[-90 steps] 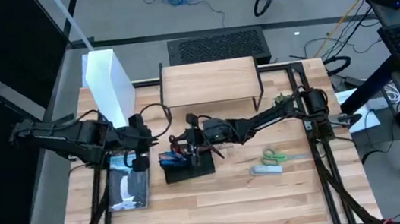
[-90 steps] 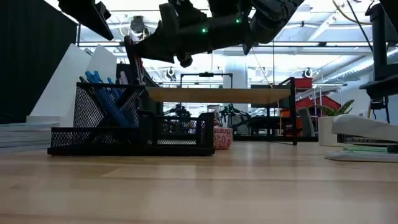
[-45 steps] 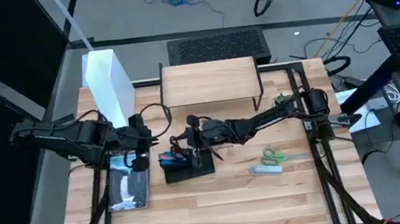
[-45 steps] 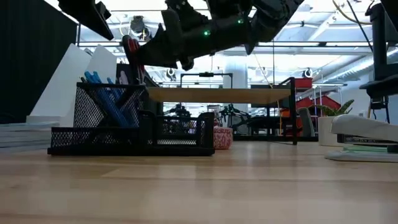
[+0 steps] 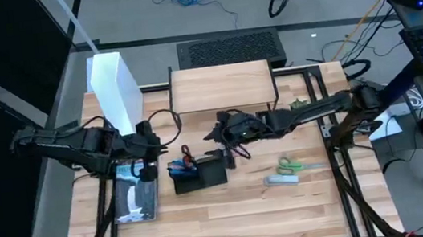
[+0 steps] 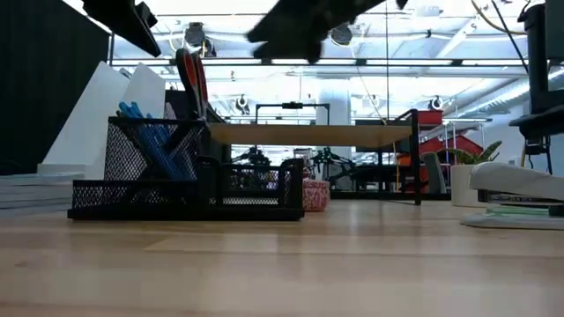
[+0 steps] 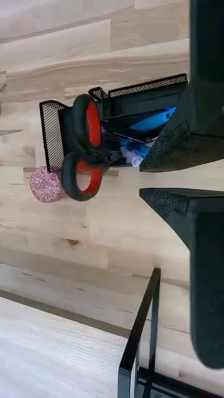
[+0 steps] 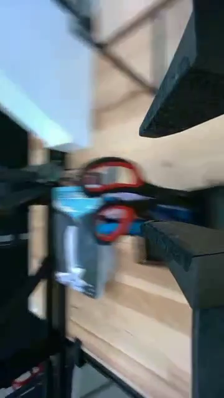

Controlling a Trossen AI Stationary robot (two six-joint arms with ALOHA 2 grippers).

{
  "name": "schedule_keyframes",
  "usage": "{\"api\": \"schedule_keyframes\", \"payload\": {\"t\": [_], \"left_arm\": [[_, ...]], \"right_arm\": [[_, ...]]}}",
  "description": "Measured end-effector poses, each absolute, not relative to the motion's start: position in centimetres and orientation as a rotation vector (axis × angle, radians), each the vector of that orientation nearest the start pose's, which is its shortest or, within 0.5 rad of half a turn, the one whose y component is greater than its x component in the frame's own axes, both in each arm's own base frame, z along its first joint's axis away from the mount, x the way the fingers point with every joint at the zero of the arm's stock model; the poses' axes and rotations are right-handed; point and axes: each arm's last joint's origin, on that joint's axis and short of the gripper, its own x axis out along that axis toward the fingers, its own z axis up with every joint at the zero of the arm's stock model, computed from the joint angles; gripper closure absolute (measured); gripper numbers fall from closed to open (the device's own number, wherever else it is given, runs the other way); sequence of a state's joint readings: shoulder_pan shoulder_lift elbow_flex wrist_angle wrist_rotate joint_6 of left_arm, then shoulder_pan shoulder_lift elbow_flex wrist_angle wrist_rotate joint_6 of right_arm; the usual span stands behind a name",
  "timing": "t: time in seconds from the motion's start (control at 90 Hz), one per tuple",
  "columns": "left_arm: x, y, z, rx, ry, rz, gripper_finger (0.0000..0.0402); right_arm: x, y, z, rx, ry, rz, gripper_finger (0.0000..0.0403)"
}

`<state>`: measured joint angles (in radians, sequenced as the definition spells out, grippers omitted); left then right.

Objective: Stock shelves
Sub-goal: Put the green scissors into the desk organizer

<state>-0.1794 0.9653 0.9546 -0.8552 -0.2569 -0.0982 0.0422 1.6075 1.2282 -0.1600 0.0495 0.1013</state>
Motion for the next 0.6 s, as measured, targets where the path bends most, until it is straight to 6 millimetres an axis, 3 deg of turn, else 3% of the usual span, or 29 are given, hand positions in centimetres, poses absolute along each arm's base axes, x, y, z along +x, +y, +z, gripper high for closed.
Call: {"api": "schedule_keyframes", "payload": {"t": [0.256,0.433,0.6], "left_arm": [[17.6,-2.4,30.5,0.095,0.840,0.114,0.0364],[17.6,-2.4,30.5,0.095,0.839,0.114,0.0364],[17.6,-2.4,30.5,0.095,0.839,0.114,0.0364]], "right_arm": [[30.3,2.5,28.9,0.355,0.909,-0.169,0.0197],[26.8,4.6,27.0,0.397,1.233,-0.334,0.0197],[24.4,6.0,24.3,0.356,1.407,-0.434,0.0197]]}}
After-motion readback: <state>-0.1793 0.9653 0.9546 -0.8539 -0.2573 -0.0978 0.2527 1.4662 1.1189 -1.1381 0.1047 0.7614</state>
